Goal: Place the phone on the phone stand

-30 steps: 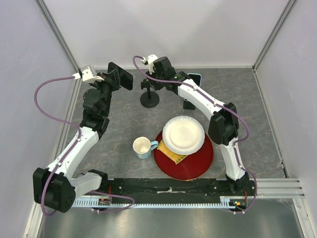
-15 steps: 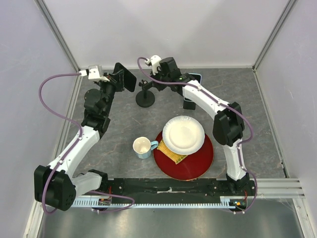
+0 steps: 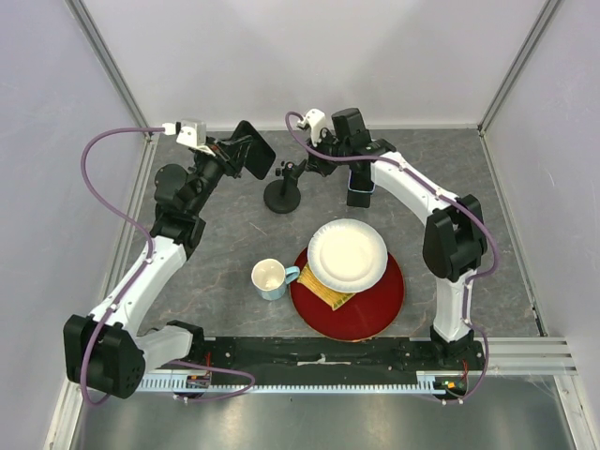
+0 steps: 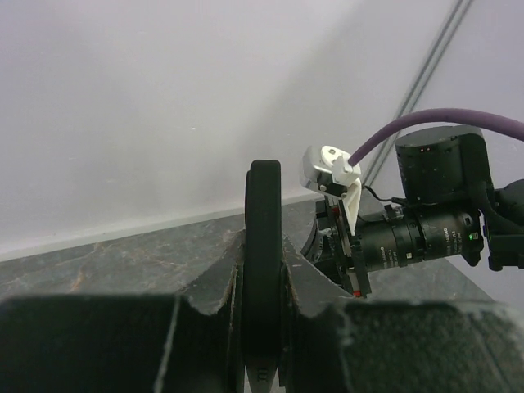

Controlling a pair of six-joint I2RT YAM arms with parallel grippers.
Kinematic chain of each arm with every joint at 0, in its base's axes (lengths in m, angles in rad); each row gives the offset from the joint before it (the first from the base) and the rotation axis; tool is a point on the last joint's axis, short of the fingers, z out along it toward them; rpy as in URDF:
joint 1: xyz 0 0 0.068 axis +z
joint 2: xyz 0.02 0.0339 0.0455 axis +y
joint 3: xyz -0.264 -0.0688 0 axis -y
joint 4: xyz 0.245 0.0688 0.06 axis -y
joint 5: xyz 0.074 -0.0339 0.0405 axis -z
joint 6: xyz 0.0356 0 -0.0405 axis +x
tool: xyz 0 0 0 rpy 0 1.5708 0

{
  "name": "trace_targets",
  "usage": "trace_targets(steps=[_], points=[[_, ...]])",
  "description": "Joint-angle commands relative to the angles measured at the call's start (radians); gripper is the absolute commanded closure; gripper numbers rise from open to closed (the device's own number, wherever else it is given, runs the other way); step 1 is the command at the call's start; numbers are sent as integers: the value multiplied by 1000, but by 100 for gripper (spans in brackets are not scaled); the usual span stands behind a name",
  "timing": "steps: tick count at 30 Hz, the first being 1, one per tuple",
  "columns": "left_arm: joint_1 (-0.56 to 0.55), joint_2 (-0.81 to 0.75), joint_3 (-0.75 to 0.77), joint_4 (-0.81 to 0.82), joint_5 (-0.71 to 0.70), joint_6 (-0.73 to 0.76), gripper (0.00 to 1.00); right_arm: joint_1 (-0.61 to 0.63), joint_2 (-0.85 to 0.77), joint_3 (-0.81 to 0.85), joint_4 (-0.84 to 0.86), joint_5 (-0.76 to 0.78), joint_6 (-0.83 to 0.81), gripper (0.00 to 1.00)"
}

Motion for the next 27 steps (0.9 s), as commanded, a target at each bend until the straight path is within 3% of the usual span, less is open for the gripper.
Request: trace_targets(steps=[1,5,9,12,13,21,27], points=[[6,-15,61,94,75,-21,98,2,-104,-29,58,-91,6,100],[4,11,64,117,132,-10,98,12,-70,1,32,-62,-3,100],[6,2,10,241,317,64,98,12,-30,23,-1,-79,-16,100],[6,-19,-26,323,370,65,98,12,-13,33,-1,-80,-16,86],[6,-24,-43,353,371,61,98,12,-9,39,-1,-79,-14,79],[4,-70,-103,393,244,67,98,13,-3,46,16,-71,4,64],[4,-46,-88,364,267,91,98,7,-18,24,19,-67,3,55]])
